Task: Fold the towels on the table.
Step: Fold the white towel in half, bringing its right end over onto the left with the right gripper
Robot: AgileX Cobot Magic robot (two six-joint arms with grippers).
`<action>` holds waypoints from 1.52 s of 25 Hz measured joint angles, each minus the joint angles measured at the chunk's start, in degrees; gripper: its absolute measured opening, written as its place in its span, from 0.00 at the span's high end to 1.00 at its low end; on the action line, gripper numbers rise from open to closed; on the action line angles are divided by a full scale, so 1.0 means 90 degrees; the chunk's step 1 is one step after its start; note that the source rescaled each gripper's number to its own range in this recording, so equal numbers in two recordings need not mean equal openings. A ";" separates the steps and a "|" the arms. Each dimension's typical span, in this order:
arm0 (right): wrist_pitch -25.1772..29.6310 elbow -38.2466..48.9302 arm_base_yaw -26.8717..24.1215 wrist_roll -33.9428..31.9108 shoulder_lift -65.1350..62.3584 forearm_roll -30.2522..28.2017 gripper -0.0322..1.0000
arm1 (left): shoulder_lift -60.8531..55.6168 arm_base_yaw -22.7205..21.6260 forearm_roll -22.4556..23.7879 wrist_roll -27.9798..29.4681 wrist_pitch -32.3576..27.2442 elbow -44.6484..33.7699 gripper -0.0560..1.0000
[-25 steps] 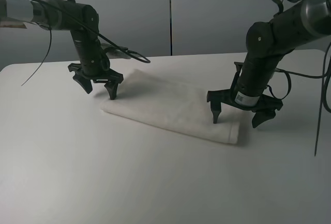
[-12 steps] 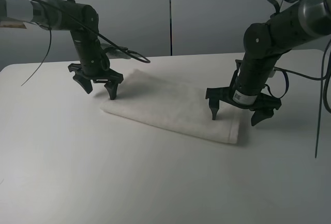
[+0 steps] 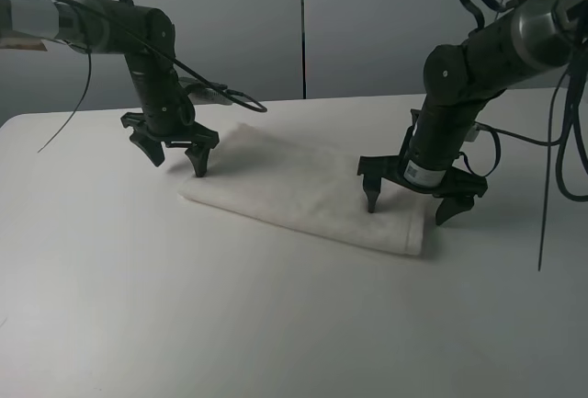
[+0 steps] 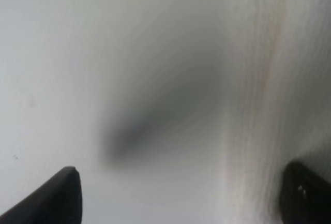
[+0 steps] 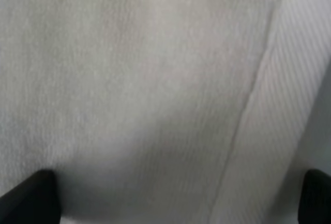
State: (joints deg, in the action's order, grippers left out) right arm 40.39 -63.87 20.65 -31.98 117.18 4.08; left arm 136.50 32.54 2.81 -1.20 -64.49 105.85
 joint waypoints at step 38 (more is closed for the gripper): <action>-0.0118 -0.0162 0.0063 0.0792 0.0140 0.0325 0.95 | 0.0000 0.0000 -0.0041 -0.0047 0.0000 0.0000 0.01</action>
State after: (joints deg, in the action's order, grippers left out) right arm 39.32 -65.32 21.22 -24.86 118.44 7.01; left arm 136.50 32.54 2.43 -1.62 -64.49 105.85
